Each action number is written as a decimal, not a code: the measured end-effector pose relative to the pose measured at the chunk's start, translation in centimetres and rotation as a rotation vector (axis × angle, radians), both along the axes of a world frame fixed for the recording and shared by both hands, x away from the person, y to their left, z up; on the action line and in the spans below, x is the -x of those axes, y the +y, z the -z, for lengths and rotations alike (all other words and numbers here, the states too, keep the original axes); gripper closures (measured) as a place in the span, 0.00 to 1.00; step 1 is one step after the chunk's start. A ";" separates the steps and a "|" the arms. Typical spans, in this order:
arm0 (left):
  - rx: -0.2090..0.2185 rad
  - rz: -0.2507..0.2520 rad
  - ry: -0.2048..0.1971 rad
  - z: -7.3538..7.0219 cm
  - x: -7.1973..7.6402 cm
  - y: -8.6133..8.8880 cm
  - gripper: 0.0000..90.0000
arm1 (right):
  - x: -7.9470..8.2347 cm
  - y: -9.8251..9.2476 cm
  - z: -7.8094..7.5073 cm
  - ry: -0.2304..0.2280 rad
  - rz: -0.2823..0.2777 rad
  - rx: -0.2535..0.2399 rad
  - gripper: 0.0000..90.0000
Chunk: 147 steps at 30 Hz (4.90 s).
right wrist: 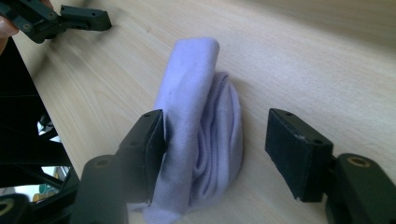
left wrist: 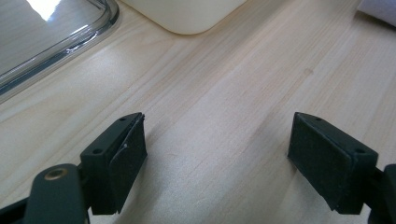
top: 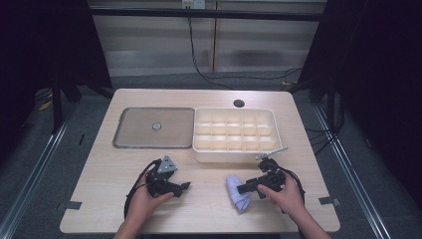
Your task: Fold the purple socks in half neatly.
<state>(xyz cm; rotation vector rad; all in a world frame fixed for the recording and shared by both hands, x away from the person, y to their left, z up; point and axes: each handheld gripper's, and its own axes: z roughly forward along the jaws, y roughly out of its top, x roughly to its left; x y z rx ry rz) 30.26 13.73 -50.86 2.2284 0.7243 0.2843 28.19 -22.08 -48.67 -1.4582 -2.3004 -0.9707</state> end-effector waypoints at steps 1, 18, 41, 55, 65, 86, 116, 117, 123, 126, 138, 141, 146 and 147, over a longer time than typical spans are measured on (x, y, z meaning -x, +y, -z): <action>0.001 0.000 0.001 0.0 0.0 0.0 0.21 | 0.0 0.1 0.1 0.001 0.002 -0.009 0.43; 0.005 -0.001 0.002 0.0 0.0 0.0 0.20 | 0.3 0.6 0.1 0.030 -0.007 -0.011 0.78; 0.006 -0.003 0.003 0.0 0.0 0.0 0.20 | -0.9 -0.4 -2.8 0.037 -0.047 0.062 0.80; 0.006 -0.003 0.003 0.0 0.0 -0.1 0.20 | -2.0 -0.8 -5.3 0.030 -0.073 0.111 0.80; 0.006 -0.004 0.002 0.0 0.0 -0.1 0.20 | -2.6 -1.1 -6.8 0.030 -0.085 0.132 0.80; 0.003 -0.005 -0.001 0.0 0.0 0.0 0.20 | -3.9 -1.9 -9.9 0.009 -0.095 0.168 0.80; -0.008 -0.009 0.002 0.0 -0.1 -0.2 0.19 | -6.6 -5.1 -12.7 -0.024 -0.014 0.236 0.80; -0.006 -0.009 0.003 0.0 -0.1 -0.3 0.19 | -6.8 -5.2 -12.8 -0.025 -0.010 0.239 0.80; -0.006 -0.009 0.002 0.0 -0.1 -0.3 0.19 | -7.6 -5.7 -13.2 -0.035 0.006 0.263 0.80; -0.005 -0.010 0.004 0.0 -0.2 -0.3 0.18 | -8.0 -5.9 -13.3 -0.037 0.017 0.267 0.80; -0.003 -0.015 0.006 0.0 -0.2 -0.5 0.18 | -9.4 -6.4 -13.2 -0.031 0.047 0.299 0.80; 0.006 -0.023 0.007 0.1 -0.2 -0.6 0.18 | -9.9 -6.5 -13.2 -0.037 0.055 0.305 0.80; 0.005 -0.022 0.006 0.1 -0.2 -0.6 0.18 | -10.6 -6.5 -13.1 -0.029 0.066 0.325 0.80; 0.006 -0.021 0.005 0.1 -0.2 -0.6 0.18 | -10.7 -6.4 -13.0 -0.027 0.067 0.328 0.80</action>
